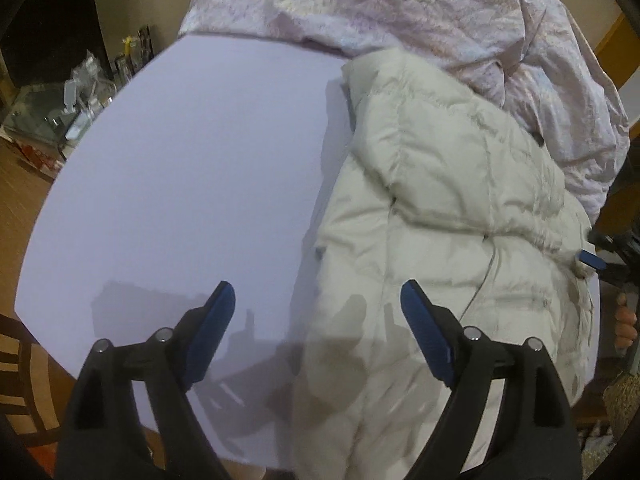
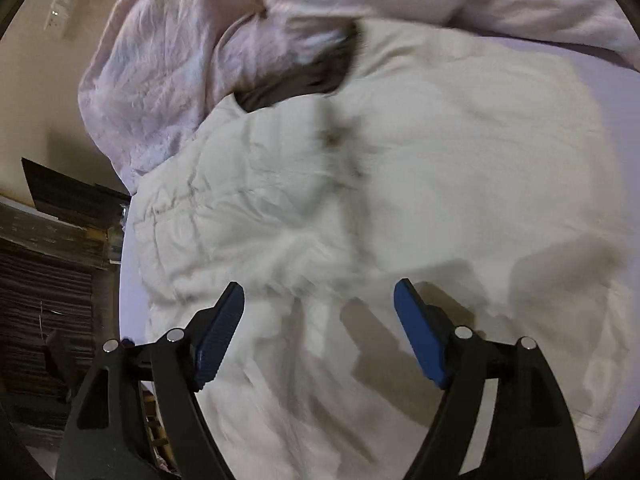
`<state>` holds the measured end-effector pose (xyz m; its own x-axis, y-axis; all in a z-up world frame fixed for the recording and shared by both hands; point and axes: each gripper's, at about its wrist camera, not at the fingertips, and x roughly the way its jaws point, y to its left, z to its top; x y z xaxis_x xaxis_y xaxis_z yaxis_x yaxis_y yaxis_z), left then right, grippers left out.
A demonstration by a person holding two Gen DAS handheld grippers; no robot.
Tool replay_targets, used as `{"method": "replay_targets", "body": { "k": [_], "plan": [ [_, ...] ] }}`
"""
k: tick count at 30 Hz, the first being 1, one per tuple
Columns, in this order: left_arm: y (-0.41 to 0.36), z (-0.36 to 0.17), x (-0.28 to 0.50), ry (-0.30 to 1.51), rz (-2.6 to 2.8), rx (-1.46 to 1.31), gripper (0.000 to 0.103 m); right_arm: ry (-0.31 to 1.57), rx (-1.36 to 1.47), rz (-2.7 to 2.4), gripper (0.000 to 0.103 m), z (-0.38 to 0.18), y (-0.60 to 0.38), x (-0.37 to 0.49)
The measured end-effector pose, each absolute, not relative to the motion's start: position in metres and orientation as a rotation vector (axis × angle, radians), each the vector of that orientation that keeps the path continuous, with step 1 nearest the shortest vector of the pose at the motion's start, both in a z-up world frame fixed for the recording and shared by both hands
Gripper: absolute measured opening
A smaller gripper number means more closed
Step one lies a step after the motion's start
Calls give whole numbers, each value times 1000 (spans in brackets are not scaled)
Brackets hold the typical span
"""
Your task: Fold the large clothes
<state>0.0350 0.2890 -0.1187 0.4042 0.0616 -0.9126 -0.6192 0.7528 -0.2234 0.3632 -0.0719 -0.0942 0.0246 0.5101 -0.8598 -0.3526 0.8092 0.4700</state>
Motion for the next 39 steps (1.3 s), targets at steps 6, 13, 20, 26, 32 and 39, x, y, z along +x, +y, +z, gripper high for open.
{"method": "replay_targets", "body": {
  "k": [6, 13, 20, 26, 32, 39],
  "plan": [
    [290, -135, 17, 1175, 438, -582, 85, 1471, 196, 453, 79, -98, -203, 352],
    [280, -148, 5, 1204, 390, -640, 85, 1557, 245, 305, 79, -121, -286, 341],
    [276, -154, -6, 1183, 377, -722, 85, 1649, 309, 360, 79, -147, -305, 328],
    [273, -158, -17, 1162, 355, -797, 83, 1687, 328, 403, 79, -153, -302, 319],
    [260, -159, -20, 1161, 331, -790, 83, 1709, 381, 446, 79, -156, -306, 312],
    [241, -159, -16, 1188, 275, -753, 78, 1750, 370, 550, 76, -158, -300, 298]
  ]
}}
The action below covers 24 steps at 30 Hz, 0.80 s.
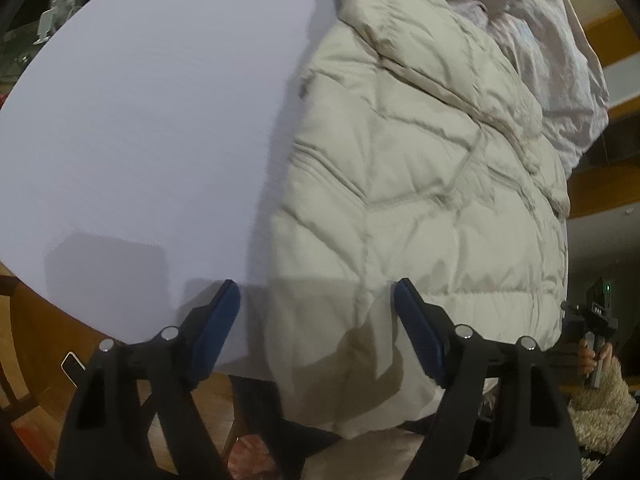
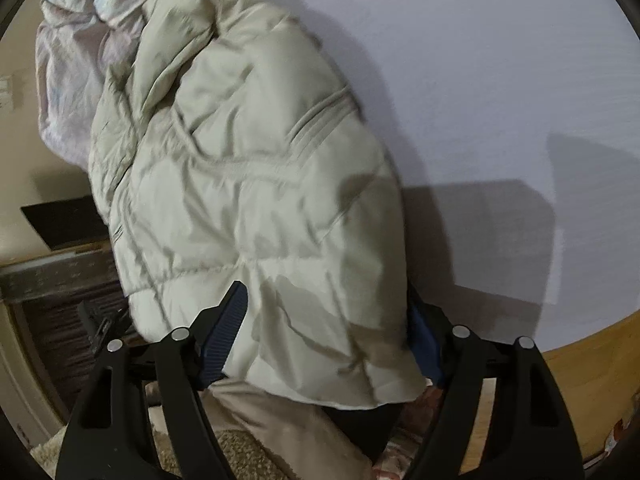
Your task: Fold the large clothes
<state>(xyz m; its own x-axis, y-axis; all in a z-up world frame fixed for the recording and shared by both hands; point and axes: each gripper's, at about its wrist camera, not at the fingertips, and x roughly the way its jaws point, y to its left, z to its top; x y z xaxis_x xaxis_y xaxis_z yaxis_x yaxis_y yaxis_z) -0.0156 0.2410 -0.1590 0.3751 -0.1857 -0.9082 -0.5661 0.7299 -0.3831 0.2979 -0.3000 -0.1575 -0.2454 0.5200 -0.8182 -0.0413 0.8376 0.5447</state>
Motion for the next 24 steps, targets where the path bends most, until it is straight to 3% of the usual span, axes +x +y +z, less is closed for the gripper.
{"method": "replay_targets", "body": {
  "k": [13, 15, 17, 20, 24],
  "plan": [
    [207, -159, -13, 1210, 204, -715, 70, 1804, 430, 652, 74, -161, -294, 284],
    [206, -159, -13, 1205, 205, -726, 66, 1806, 418, 654, 68, -161, -292, 284],
    [205, -159, -13, 1198, 211, -736, 54, 1814, 390, 636, 42, -162, -291, 284],
    [205, -155, -12, 1180, 211, -728, 32, 1795, 372, 652, 23, -158, -288, 286],
    [201, -139, -5, 1145, 214, -675, 15, 1730, 279, 687, 16, -141, -276, 287]
  ]
}}
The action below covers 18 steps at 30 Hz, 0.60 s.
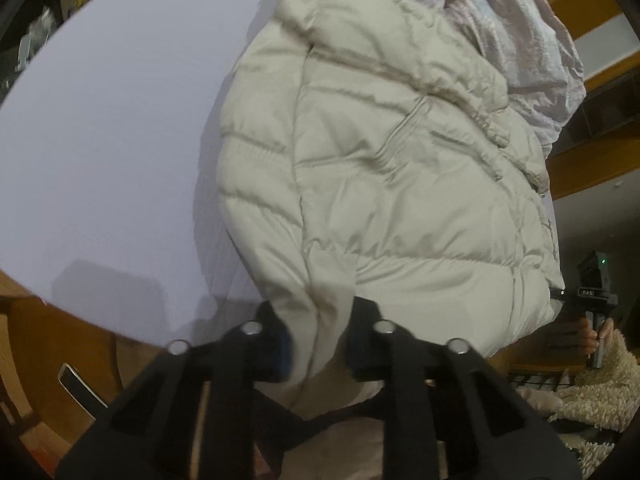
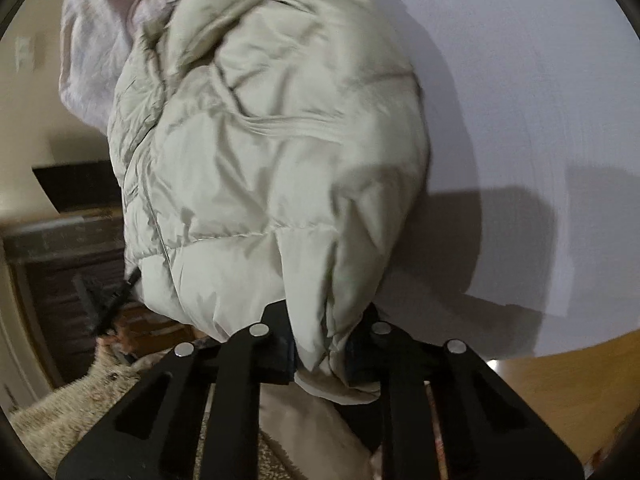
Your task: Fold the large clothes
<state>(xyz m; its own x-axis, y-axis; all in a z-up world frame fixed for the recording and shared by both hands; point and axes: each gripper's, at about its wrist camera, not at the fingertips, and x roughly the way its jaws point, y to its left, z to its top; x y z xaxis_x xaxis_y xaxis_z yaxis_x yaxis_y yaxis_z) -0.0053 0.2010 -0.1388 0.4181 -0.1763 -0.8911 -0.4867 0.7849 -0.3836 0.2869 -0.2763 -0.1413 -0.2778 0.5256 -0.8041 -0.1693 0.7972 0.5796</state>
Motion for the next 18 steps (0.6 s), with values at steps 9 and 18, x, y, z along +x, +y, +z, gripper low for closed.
{"method": "replay_targets", "body": {
  "k": [9, 18],
  "plan": [
    [208, -87, 22, 1034, 204, -593, 12, 1517, 102, 734, 13, -85, -241, 308],
    [231, -36, 72, 897, 240, -570, 12, 1348, 20, 734, 13, -35, -197, 353]
  ]
}}
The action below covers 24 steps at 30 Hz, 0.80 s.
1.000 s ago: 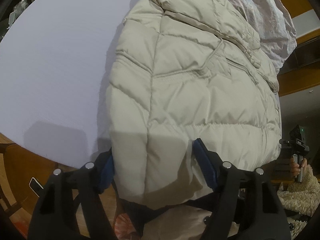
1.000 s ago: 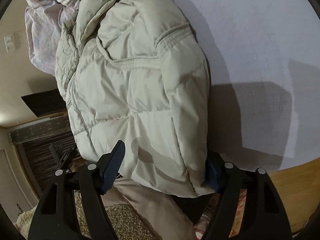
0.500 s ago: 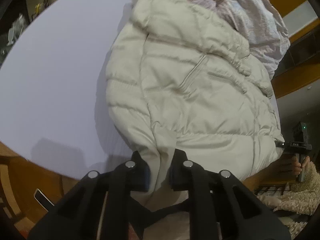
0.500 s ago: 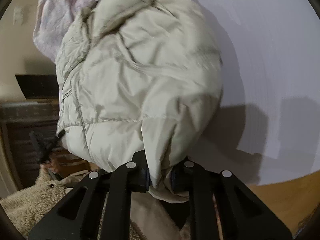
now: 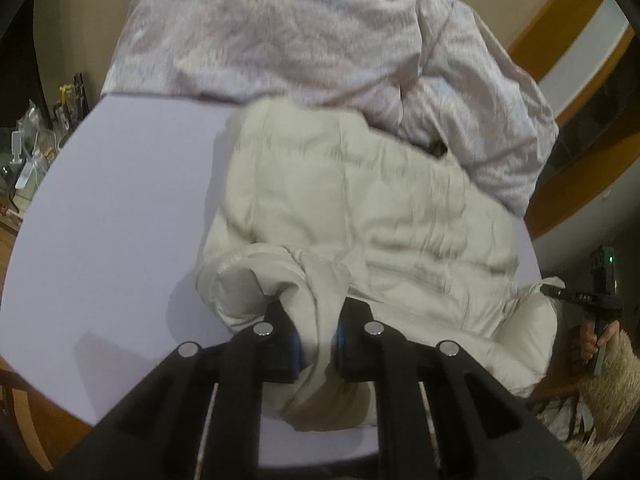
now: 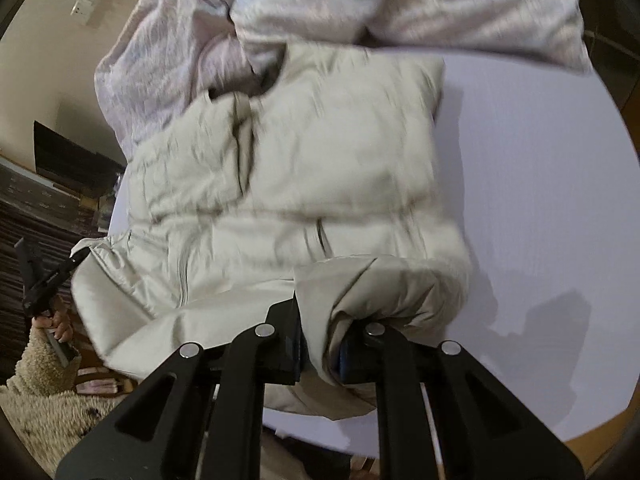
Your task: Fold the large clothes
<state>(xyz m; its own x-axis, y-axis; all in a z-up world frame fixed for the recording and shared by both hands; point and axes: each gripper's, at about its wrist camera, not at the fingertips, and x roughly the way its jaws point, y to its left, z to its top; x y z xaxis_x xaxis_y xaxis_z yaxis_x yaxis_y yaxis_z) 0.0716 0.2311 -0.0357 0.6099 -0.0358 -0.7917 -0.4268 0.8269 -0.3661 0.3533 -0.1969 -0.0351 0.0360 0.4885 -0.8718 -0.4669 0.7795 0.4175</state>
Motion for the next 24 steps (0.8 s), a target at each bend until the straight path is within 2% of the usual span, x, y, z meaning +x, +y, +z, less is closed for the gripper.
{"method": "replay_targets", "body": {
  "k": [12, 24],
  "plan": [
    [282, -3, 139, 782, 315, -677, 12, 1247, 146, 616, 13, 0, -162, 429],
    [325, -37, 223, 844, 405, -741, 14, 1266, 240, 417, 14, -31, -128, 492]
  ]
}}
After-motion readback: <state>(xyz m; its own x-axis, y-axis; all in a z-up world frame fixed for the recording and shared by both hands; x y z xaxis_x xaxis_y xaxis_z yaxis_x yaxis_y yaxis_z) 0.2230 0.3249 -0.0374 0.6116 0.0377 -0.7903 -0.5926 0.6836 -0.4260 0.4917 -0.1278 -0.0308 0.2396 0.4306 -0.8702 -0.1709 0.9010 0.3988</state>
